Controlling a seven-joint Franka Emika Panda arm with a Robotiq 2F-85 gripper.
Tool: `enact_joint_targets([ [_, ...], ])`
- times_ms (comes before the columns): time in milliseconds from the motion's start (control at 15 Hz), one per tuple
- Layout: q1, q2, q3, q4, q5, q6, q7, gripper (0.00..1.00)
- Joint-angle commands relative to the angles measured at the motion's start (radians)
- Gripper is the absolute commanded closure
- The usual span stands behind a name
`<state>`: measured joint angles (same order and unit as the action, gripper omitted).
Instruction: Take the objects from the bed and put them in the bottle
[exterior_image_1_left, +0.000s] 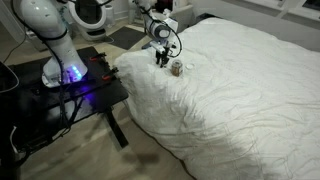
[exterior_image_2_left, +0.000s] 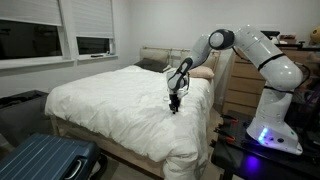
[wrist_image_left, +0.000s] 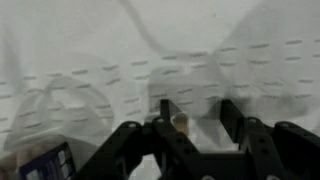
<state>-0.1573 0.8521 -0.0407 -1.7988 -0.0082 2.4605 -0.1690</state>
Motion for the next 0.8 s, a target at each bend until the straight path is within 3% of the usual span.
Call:
enact_joint_targets([
  [0, -0.014, -0.065, 0.000, -0.057, 0.010, -0.013, 0.011, 0.45],
  [400, -0.022, -0.058, -0.006, -0.029, 0.007, -0.024, 0.011, 0.46],
  [667, -0.024, -0.054, -0.005, -0.024, 0.008, -0.025, 0.011, 0.72],
  [733, -0.024, -0.054, -0.005, -0.024, 0.008, -0.024, 0.012, 0.84],
])
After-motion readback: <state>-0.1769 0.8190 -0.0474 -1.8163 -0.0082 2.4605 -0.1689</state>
